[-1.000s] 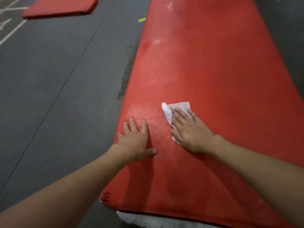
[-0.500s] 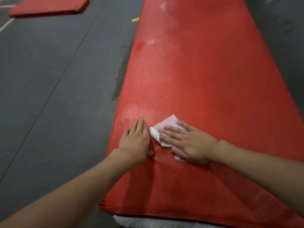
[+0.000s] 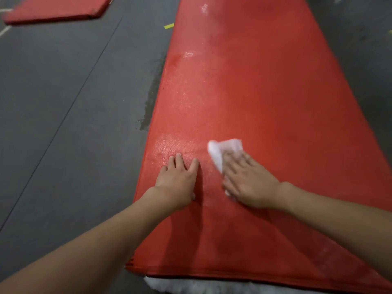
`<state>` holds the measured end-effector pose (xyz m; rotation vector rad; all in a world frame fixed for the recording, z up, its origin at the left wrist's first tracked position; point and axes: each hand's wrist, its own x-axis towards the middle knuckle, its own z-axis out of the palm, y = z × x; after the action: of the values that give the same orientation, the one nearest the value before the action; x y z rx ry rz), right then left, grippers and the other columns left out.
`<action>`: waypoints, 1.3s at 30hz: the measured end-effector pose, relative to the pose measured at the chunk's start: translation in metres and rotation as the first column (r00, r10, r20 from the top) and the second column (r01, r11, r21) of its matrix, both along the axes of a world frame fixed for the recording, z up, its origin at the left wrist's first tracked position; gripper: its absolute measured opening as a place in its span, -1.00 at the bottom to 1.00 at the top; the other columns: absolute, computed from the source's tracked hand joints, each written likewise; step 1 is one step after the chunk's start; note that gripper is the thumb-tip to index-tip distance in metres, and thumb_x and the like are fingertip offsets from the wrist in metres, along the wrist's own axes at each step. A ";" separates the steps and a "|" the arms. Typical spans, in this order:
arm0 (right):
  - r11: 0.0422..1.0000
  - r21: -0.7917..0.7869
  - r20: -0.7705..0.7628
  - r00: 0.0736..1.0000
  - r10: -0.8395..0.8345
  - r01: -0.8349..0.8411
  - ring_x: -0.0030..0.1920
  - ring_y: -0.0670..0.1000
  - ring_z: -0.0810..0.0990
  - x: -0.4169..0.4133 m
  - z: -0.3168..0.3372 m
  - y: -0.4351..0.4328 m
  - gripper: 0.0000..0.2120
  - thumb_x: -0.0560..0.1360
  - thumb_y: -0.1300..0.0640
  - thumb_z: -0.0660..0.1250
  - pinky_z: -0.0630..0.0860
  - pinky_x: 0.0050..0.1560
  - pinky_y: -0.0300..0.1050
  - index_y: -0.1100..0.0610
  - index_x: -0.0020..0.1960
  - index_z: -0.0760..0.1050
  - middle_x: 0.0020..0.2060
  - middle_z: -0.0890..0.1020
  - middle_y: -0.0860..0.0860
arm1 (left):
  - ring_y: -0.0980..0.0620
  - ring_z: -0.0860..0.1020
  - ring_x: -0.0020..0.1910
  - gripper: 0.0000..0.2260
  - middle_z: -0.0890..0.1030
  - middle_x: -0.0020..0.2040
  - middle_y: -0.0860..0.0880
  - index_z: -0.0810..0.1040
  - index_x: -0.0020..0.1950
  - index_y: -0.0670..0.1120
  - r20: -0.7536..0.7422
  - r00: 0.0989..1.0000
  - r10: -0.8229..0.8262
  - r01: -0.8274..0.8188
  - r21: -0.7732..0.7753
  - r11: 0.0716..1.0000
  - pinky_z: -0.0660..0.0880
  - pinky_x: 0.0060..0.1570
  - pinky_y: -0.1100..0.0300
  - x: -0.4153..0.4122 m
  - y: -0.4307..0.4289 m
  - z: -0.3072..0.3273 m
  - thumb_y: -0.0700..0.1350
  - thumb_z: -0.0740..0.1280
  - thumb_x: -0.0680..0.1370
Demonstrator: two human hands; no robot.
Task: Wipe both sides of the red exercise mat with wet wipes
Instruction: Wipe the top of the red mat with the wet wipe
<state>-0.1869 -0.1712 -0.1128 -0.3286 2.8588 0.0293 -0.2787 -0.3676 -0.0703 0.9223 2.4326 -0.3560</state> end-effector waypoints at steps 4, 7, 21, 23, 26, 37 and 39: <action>0.985 0.005 -0.002 0.985 0.173 -0.173 0.59 0.06 -0.06 0.004 0.000 0.023 -0.38 0.61 -0.17 -0.22 -0.12 0.55 0.10 0.02 0.62 -0.02 0.58 -0.04 0.03 | -0.37 -0.10 0.54 -0.13 -0.16 0.55 -0.38 -0.21 0.57 0.06 0.079 0.996 0.029 -0.029 -0.002 1.000 0.11 0.45 -0.20 -0.004 0.005 0.004 0.13 0.36 0.51; 0.990 0.041 -0.032 0.991 -0.130 0.131 0.60 0.06 -0.15 -0.001 0.004 0.029 -0.27 0.55 -0.19 -0.37 -0.19 0.57 0.10 0.11 0.61 -0.01 0.61 -0.06 0.09 | -0.37 -0.11 0.54 -0.10 -0.15 0.55 -0.39 -0.26 0.57 0.13 0.079 0.995 0.054 -0.054 -0.005 0.999 0.08 0.45 -0.22 0.000 0.010 0.005 0.38 0.24 0.47; 0.999 0.047 -0.044 0.999 0.001 0.001 0.59 0.13 -0.08 0.032 -0.004 0.023 -0.36 0.65 -0.22 -0.18 -0.06 0.55 0.21 0.10 0.61 0.00 0.59 0.00 0.12 | -0.09 -0.20 0.58 -0.07 -0.22 0.60 -0.10 -0.25 0.59 -0.10 -0.072 0.996 -0.056 0.062 0.083 0.995 0.03 0.50 -0.07 0.015 0.014 -0.012 0.28 0.27 0.52; 1.000 0.026 -0.075 0.997 -0.015 0.017 0.60 0.11 -0.10 0.029 0.004 0.032 -0.38 0.63 -0.26 -0.14 -0.08 0.54 0.24 -0.02 0.62 0.00 0.60 -0.05 0.09 | -0.10 -0.18 0.58 -0.07 -0.21 0.60 -0.10 -0.23 0.59 -0.10 -0.075 0.996 -0.057 0.063 0.083 0.995 0.05 0.50 -0.07 0.016 0.014 -0.012 0.27 0.28 0.52; 0.995 -0.027 -0.126 0.987 -0.100 0.098 0.45 0.15 0.34 0.029 0.015 0.023 -0.44 0.57 -0.23 0.17 0.26 0.43 0.15 0.01 0.49 0.32 0.48 0.35 0.10 | -0.11 -0.16 0.58 -0.07 -0.19 0.61 -0.11 -0.22 0.59 -0.11 -0.076 0.995 -0.062 0.068 0.075 0.995 0.07 0.49 -0.08 0.015 0.015 -0.012 0.26 0.30 0.51; 0.908 -0.338 -0.159 0.936 -0.315 0.248 0.49 0.05 0.28 0.038 0.024 0.007 -0.55 0.62 -0.14 0.03 0.14 0.48 -0.06 0.07 0.28 0.54 0.43 0.42 0.05 | -0.16 -0.07 0.57 -0.06 -0.10 0.60 -0.14 -0.13 0.58 -0.15 -0.080 0.993 -0.086 0.089 0.033 0.996 0.20 0.43 -0.12 0.014 0.022 -0.004 0.24 0.37 0.48; 0.929 -0.296 -0.138 0.952 -0.272 0.222 0.59 0.08 0.03 0.039 0.018 -0.003 -0.40 0.60 -0.19 -0.03 0.00 0.57 -0.01 0.13 0.52 0.26 0.57 0.17 0.11 | -0.17 -0.06 0.57 -0.06 -0.09 0.60 -0.15 -0.12 0.58 -0.16 -0.082 0.993 -0.089 0.092 0.027 0.995 0.21 0.42 -0.12 0.014 0.023 -0.004 0.24 0.37 0.48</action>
<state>-0.1476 -0.1743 -0.0950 -0.0116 3.0596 -0.4161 -0.2646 -0.3448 -0.0746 1.0534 2.4811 -0.3962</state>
